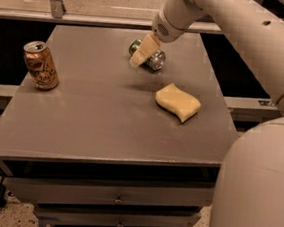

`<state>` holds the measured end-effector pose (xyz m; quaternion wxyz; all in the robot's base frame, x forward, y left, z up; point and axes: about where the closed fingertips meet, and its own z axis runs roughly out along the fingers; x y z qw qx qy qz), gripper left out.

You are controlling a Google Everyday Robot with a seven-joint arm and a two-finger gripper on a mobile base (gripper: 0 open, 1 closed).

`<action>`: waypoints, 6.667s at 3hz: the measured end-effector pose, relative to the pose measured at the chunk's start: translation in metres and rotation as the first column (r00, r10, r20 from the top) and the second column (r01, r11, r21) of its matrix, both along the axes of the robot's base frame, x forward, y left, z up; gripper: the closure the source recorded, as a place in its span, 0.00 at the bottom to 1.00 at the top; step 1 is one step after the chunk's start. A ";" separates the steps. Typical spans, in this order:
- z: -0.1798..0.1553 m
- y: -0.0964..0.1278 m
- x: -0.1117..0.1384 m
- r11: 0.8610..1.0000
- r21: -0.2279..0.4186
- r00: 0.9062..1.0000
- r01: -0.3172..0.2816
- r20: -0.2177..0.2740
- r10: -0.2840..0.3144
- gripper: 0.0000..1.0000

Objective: Place green can upright

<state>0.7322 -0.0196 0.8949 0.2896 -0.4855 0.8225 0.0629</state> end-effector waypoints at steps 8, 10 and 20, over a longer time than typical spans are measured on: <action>-0.042 0.027 0.074 0.989 -0.147 0.999 -0.032 -0.037 0.027 0.63; 0.003 0.042 0.056 0.995 0.051 0.996 -0.087 0.042 0.085 1.00; 0.002 -0.088 -0.012 0.537 0.800 0.953 -0.268 0.301 0.028 0.60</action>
Offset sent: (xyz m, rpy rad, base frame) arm 0.0646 0.0266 -0.0465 -0.0520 0.0453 -0.0098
